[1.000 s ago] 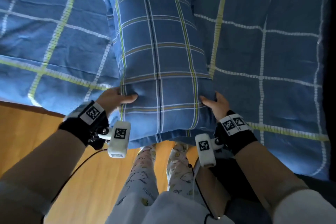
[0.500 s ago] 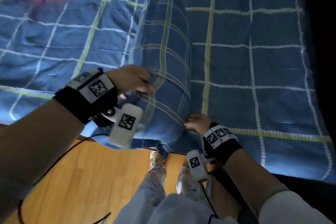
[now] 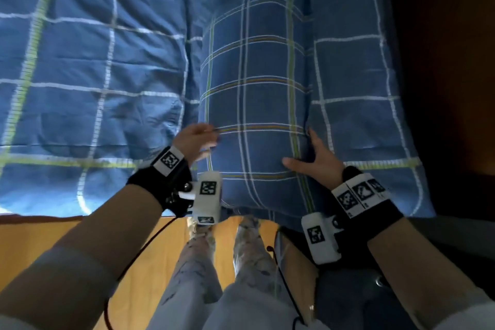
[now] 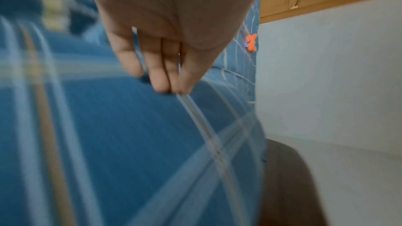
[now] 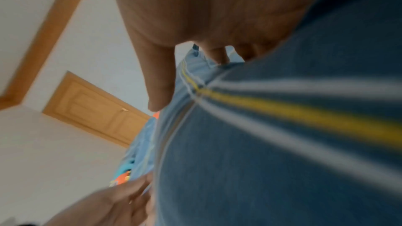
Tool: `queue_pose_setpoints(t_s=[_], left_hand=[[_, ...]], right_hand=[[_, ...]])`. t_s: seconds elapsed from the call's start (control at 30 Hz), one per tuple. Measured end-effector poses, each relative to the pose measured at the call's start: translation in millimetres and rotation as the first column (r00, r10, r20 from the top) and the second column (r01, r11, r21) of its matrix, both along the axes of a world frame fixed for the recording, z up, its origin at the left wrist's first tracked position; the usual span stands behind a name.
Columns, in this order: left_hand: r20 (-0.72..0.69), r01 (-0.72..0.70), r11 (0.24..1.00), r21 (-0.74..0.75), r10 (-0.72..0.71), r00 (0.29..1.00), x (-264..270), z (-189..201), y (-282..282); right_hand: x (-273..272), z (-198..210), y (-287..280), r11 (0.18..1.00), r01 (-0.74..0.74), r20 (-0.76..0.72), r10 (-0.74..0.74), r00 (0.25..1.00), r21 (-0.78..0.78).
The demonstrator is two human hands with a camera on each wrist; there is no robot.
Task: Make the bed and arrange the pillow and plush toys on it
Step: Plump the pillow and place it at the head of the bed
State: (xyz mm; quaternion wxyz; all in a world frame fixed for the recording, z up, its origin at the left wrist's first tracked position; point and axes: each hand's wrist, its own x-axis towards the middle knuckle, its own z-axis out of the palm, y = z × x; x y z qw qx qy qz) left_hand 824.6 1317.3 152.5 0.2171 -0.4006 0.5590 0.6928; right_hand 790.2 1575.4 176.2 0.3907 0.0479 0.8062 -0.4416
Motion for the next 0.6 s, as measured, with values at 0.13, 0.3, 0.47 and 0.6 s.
queue_pose_setpoints(t_s=[0.13,0.3,0.47,0.6], left_hand=[[0.282,0.142,0.981,-0.131,-0.1,0.954,32.2,-68.2,-6.7],[0.227,0.11,0.994,0.005,-0.108,0.968,39.3,-81.1,20.1],[0.065,-0.085,0.996,-0.031,0.087,0.994,21.6,-58.1,7.9],[-0.229,-0.17,0.984,-0.062,0.151,0.962,-10.8,1.8,-11.3]], right_hand=[[1.3,-31.3,20.8,0.989,0.128,0.081,-0.122,0.989,-0.075],[0.9,-51.5,35.9,0.961,0.261,0.094,-0.252,0.963,-0.094],[-12.9,-36.6,27.0,0.938,0.28,0.145,-0.254,0.956,-0.202],[-30.2,-15.4,3.5,0.928,0.247,0.121,-0.221,0.968,-0.281]])
